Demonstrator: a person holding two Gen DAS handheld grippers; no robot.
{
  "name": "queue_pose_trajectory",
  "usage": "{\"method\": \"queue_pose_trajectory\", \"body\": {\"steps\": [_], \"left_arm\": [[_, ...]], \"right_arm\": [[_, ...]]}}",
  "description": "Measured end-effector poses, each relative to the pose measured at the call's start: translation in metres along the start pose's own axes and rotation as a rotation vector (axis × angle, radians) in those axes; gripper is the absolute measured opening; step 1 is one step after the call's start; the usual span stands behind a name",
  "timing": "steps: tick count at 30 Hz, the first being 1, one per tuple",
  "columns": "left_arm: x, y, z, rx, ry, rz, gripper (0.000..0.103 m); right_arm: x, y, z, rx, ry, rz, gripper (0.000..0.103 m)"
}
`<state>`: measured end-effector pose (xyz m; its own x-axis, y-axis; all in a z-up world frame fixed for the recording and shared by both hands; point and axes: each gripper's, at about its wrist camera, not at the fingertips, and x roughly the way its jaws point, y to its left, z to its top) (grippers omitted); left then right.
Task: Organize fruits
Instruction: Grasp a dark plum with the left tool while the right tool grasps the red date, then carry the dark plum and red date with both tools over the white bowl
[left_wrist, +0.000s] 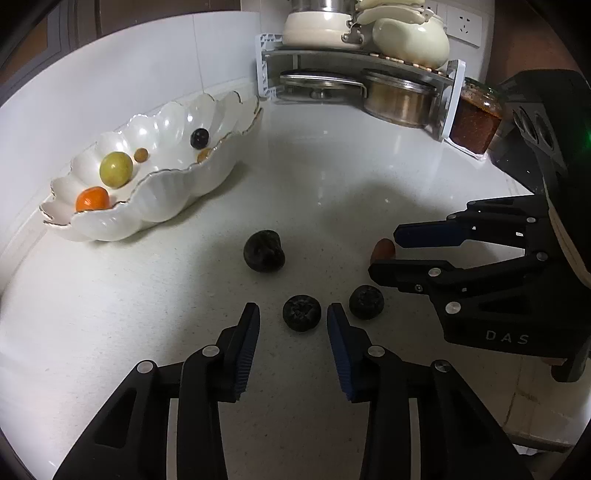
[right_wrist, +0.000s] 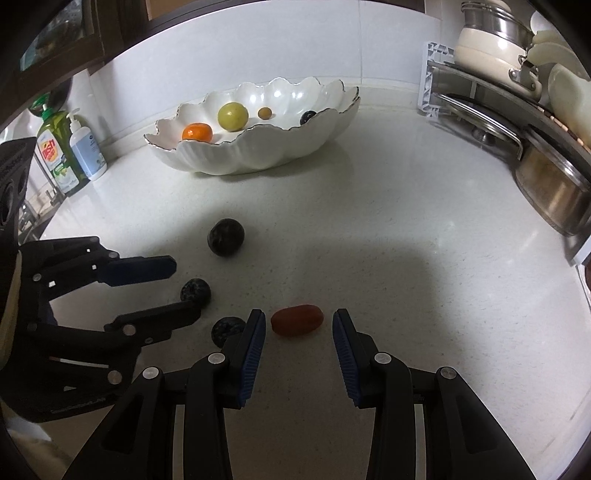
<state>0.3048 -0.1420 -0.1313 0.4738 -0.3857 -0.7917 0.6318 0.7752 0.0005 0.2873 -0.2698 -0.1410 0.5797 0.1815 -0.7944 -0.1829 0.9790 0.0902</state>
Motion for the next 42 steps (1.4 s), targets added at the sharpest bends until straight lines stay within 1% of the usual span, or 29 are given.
{"method": "queue_pose_trajectory", "body": {"steps": [3, 6, 7, 8, 9, 12, 21, 27, 42], "left_arm": [[0.004, 0.0, 0.0, -0.005, 0.009, -0.007, 0.032], [0.006, -0.001, -0.001, -0.014, 0.02, -0.018, 0.031], [0.006, -0.001, -0.001, -0.015, 0.019, -0.015, 0.03], [0.007, -0.001, -0.001, -0.015, 0.02, -0.014, 0.029], [0.007, -0.001, -0.001, -0.015, 0.021, -0.017, 0.028], [0.008, -0.001, 0.0, -0.014, 0.023, -0.022, 0.023], [-0.003, 0.005, 0.005, -0.078, 0.01, -0.031, 0.023], [-0.017, 0.009, 0.01, -0.105, -0.022, -0.023, 0.023], [-0.059, 0.021, 0.018, -0.168, -0.119, 0.02, 0.023]], "right_arm": [[0.003, -0.002, 0.0, 0.006, 0.006, 0.005, 0.039], [0.003, -0.003, 0.0, 0.008, 0.004, 0.012, 0.038], [0.004, -0.003, 0.0, 0.009, 0.003, 0.014, 0.037], [0.004, -0.003, 0.0, 0.012, 0.002, 0.015, 0.032], [0.004, -0.003, 0.0, 0.01, 0.002, 0.022, 0.03], [0.003, -0.001, -0.001, 0.003, 0.001, 0.017, 0.029], [-0.002, 0.0, -0.001, 0.026, -0.009, 0.022, 0.029], [-0.008, 0.004, 0.001, 0.037, -0.024, 0.016, 0.029], [-0.043, 0.017, 0.017, 0.052, -0.125, -0.004, 0.029]]}}
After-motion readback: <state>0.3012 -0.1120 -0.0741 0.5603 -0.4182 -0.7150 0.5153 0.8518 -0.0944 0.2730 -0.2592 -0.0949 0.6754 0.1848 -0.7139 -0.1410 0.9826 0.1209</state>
